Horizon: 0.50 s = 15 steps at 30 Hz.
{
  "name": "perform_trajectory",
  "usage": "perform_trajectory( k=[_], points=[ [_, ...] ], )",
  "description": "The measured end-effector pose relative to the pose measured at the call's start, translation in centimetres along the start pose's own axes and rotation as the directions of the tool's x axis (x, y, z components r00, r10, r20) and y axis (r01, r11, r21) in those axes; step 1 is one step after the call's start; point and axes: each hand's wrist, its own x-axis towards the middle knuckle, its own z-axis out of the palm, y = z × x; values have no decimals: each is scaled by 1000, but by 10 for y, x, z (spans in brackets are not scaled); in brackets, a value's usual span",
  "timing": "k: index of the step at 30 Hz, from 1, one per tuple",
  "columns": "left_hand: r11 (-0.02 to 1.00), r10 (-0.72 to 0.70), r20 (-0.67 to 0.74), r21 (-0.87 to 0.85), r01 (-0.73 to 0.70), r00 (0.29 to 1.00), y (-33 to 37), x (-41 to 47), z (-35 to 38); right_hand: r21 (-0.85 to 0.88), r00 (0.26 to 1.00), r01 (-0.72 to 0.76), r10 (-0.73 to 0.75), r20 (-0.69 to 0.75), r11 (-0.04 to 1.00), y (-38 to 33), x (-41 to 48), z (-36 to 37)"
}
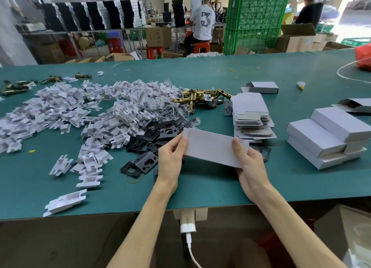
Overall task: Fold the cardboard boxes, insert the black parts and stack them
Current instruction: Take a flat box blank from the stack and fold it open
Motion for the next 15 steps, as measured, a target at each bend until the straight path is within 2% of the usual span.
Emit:
perform_trajectory(
  k=[15],
  points=[
    [1000,-12,-29,-20,11,1000,1,-1,1,29,1000,-20,20,-3,999,-1,0,-2]
  ],
)
